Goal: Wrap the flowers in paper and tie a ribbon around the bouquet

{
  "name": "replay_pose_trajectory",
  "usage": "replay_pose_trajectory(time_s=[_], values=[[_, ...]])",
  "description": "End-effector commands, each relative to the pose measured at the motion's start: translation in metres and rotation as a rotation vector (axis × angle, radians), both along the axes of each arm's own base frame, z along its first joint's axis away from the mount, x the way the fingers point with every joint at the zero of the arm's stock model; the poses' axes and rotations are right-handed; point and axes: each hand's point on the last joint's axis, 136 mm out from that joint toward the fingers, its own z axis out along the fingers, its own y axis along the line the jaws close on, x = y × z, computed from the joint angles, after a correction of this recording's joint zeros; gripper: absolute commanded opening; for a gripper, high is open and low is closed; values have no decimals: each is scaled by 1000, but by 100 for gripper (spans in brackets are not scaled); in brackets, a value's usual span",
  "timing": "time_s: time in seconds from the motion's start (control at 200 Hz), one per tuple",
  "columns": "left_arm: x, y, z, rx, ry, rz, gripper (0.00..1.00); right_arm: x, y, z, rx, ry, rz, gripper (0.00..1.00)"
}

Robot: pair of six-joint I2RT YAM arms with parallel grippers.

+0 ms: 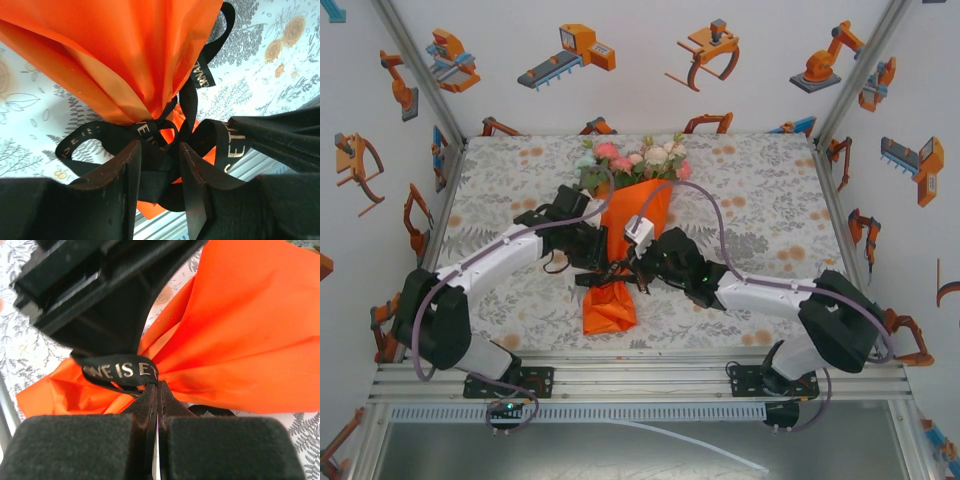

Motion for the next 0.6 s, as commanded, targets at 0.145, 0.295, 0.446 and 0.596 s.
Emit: replay_pose_trajectory(time_s=[0.145,0.295,0.446,0.596], values=[[-5,0,1,-15,50,9,36,-12,19,-36,-11,117,105,0],[-1,6,7,-30,43,44,36,-38,32,-50,-12,192,206,0],[0,17,2,-30,55,101,36,-59,34,-58,-35,219,249,0],[-8,16,-2,-49,79,73,36,-76,30,-67,-75,222,271,0]])
